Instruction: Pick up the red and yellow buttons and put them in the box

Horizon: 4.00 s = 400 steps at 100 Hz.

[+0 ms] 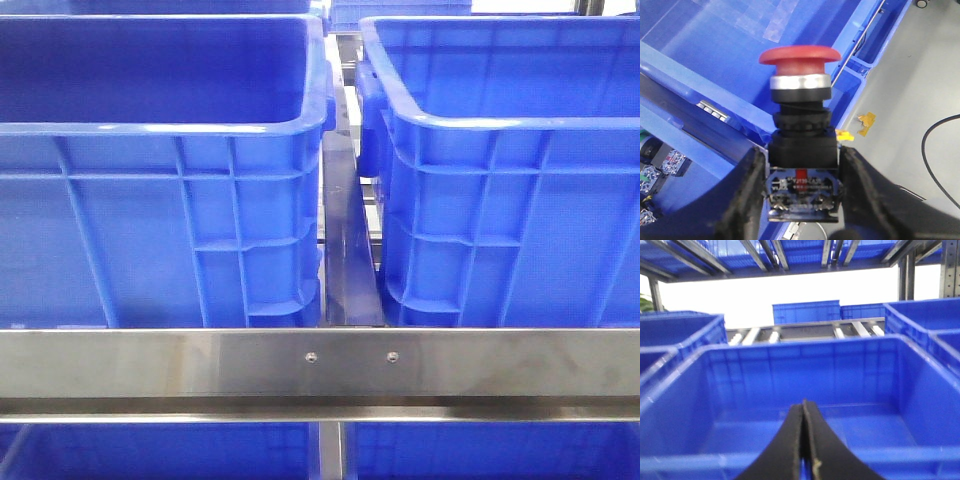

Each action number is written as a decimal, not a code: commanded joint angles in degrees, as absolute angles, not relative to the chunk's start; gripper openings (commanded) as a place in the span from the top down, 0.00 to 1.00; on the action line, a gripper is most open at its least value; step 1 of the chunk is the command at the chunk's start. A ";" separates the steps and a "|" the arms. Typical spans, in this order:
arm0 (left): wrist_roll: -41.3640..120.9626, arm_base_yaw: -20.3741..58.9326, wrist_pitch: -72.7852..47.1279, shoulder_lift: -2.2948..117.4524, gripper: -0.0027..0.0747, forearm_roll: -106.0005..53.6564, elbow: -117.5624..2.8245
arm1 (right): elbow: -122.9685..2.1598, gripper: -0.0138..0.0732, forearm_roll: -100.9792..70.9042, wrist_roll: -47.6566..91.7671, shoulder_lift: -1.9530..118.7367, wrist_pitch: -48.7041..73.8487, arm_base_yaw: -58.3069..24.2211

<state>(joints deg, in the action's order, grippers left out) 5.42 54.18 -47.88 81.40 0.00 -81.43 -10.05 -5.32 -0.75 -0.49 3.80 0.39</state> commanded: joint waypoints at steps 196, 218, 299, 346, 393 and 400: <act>5.43 54.59 -44.69 79.13 0.99 -0.35 -83.31 | -46.68 0.21 -83.74 36.35 57.76 51.70 0.32; 5.43 54.59 -44.69 79.13 0.99 -0.35 -83.31 | -50.03 0.21 -84.08 37.19 62.41 55.15 0.25; 5.43 54.59 -44.69 79.13 0.99 -0.35 -83.31 | -51.14 0.52 -85.85 39.57 67.07 55.74 -7.68; 5.43 54.59 -44.57 79.13 0.43 0.00 -83.31 | -51.14 0.68 -85.85 40.67 67.01 54.96 -7.68; 3.11 50.28 -44.45 77.33 0.26 0.58 -83.31 | -51.82 0.68 -85.78 43.55 66.97 48.42 -5.26; 2.30 48.15 -44.45 76.78 0.26 0.48 -83.31 | -52.30 0.68 -85.75 43.68 66.97 48.42 -4.23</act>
<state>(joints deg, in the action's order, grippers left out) 3.94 50.54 -47.63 79.67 0.55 -81.43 -49.76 -81.73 42.50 68.14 48.03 -5.52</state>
